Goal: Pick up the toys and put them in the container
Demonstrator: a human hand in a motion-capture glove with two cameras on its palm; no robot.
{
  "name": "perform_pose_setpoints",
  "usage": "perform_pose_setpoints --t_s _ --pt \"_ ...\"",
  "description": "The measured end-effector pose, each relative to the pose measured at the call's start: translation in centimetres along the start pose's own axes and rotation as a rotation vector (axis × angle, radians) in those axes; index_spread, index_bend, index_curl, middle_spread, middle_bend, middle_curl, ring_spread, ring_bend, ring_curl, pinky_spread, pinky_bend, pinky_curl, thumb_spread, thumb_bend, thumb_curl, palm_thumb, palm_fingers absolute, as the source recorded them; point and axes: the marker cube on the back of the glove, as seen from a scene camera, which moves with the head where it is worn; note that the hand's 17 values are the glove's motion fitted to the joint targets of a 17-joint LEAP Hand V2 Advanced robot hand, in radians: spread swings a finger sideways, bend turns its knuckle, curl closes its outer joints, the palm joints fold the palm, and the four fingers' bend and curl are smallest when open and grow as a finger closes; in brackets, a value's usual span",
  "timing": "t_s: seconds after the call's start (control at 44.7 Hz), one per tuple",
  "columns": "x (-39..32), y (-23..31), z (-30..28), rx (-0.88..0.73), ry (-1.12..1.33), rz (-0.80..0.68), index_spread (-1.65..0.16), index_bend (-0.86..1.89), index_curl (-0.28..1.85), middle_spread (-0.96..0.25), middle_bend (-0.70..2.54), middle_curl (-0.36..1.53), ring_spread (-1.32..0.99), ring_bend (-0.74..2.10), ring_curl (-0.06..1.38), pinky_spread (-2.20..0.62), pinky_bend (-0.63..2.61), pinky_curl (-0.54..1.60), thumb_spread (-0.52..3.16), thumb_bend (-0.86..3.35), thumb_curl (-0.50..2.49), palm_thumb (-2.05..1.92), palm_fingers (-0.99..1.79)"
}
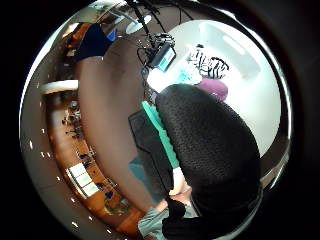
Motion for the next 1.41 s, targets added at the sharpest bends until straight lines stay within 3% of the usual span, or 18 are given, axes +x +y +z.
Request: perform_pose_setpoints --t_s 0.201,0.425,1.409 --pt "-0.8 -0.6 0.0 -0.012 0.004 -0.01 -0.24 0.09 0.05 -0.11 0.2 0.15 -0.05 0.33 0.1 0.0 0.6 0.21 1.09 -0.07 0.0 -0.12 -0.09" --pt "-0.7 -0.4 0.0 -0.018 0.006 -0.018 -0.26 0.1 0.08 -0.12 0.2 0.21 -0.06 0.35 0.14 0.0 0.62 0.24 1.27 -0.07 0.02 -0.12 -0.11" --pt "1.8 2.1 -0.4 0.016 0.01 -0.018 -0.27 0.09 0.14 -0.13 0.18 0.32 -0.06 0.38 0.24 0.0 0.61 0.32 1.38 -0.07 0.03 -0.12 -0.14"
